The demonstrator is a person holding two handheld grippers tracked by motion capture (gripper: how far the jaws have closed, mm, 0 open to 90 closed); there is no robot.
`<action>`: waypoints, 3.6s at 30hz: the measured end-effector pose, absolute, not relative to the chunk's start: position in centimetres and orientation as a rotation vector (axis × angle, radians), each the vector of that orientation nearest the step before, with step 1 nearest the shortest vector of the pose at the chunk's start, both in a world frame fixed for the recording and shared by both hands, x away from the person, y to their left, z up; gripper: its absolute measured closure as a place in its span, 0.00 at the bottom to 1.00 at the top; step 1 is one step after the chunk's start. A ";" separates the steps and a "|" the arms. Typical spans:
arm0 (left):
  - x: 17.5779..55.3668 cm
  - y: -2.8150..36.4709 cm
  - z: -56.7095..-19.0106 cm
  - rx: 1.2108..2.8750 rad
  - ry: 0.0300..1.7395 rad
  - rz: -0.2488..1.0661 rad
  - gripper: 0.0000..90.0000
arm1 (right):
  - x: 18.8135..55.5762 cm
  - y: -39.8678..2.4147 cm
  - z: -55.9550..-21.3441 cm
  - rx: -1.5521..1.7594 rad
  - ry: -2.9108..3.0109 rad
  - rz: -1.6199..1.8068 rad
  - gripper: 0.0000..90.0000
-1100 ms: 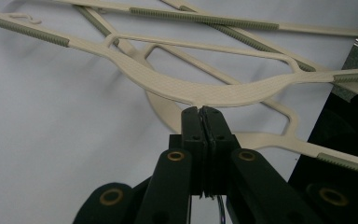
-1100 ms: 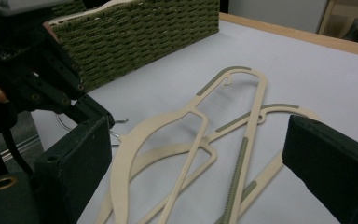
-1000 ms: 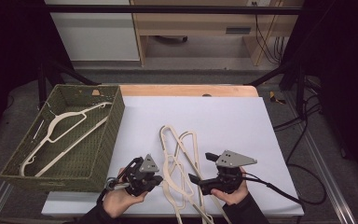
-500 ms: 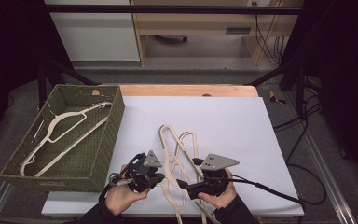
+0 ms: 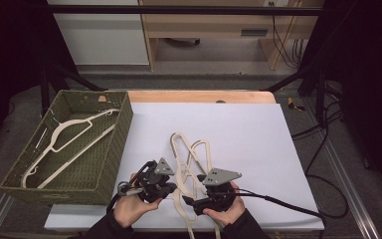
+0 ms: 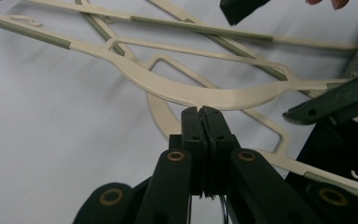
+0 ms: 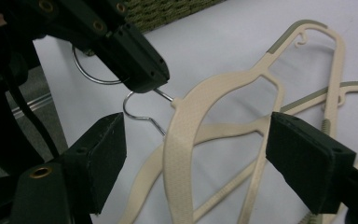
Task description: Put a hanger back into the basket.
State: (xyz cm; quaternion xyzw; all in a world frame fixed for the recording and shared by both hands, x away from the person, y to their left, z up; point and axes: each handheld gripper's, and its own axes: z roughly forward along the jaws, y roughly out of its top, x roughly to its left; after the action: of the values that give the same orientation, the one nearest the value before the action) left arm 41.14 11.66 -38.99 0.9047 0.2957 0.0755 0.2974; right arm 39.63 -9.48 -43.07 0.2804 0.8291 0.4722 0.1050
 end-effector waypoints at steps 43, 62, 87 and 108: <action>39.7 18.6 -33.0 1.936 0.722 0.321 0.37 | 39.5 -9.7 -43.0 0.765 2.522 1.194 0.84; 41.8 19.7 -35.7 1.910 0.780 0.409 0.06 | 40.6 -14.4 -40.2 0.901 2.364 1.193 0.92; 43.0 15.3 -37.0 2.052 0.591 0.307 0.10 | 41.1 -14.8 -38.8 0.737 2.519 1.431 0.96; 42.8 12.4 -38.4 2.225 0.415 0.241 0.71 | 40.6 -13.8 -38.7 0.633 2.608 1.492 0.96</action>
State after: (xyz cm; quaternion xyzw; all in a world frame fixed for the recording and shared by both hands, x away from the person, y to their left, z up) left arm 42.83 12.44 -38.36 0.8874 0.1657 0.0961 0.4194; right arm 40.64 -13.83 -38.72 0.2059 0.8488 0.4857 0.0357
